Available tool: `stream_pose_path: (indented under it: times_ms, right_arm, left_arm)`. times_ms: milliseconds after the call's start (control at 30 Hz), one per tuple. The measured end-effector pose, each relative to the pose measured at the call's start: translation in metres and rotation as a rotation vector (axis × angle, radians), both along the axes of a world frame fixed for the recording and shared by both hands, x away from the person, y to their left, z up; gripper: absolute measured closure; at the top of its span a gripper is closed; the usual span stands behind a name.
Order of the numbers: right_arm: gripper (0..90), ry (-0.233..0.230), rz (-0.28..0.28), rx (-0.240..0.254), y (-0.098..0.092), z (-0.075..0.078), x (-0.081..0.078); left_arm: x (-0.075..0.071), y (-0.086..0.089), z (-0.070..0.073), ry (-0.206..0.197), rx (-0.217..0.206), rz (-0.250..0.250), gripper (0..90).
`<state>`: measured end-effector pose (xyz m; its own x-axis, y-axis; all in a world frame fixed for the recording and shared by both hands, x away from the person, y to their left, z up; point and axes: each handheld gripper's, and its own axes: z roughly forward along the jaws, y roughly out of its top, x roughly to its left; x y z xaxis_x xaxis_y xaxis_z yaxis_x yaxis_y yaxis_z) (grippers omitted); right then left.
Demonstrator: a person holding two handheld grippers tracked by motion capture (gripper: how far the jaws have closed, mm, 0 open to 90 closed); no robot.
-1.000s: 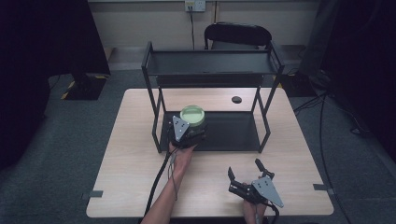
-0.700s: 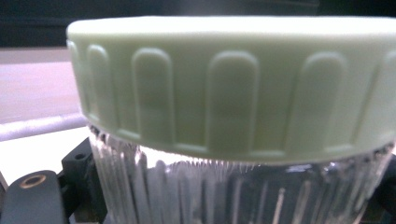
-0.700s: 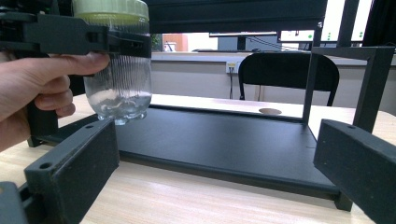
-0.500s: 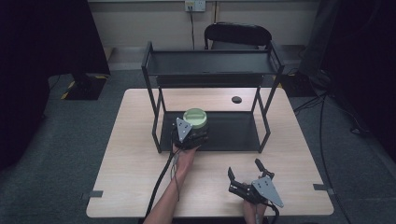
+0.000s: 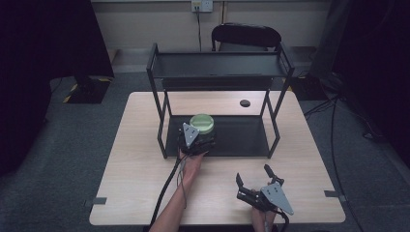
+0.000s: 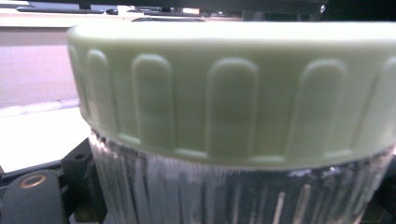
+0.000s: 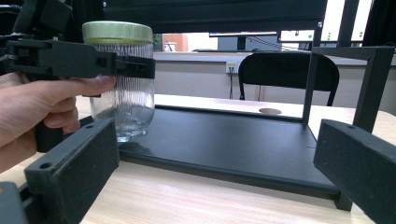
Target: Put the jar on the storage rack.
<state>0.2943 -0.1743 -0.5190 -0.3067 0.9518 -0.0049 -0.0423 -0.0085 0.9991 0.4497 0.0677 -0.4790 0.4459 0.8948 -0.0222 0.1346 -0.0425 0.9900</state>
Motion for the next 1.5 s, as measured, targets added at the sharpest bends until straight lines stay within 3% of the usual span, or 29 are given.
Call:
stream_pose_path:
  times_ms: [367,767,1500]
  right_arm:
    - [0.0,0.002,0.004,-0.002,0.0,0.0,0.0]
    - [0.0,0.003,0.005,-0.002,0.0,0.0,0.0]
    - [0.0,0.003,0.008,-0.002,0.0,0.0,0.0]
  left_arm:
    - [0.004,-0.001,-0.005,0.005,-0.001,0.023,11.3]
    - [0.005,-0.003,-0.009,0.011,0.007,0.01,11.3]
    - [-0.002,-0.005,-0.011,0.0,0.037,0.014,10.9]
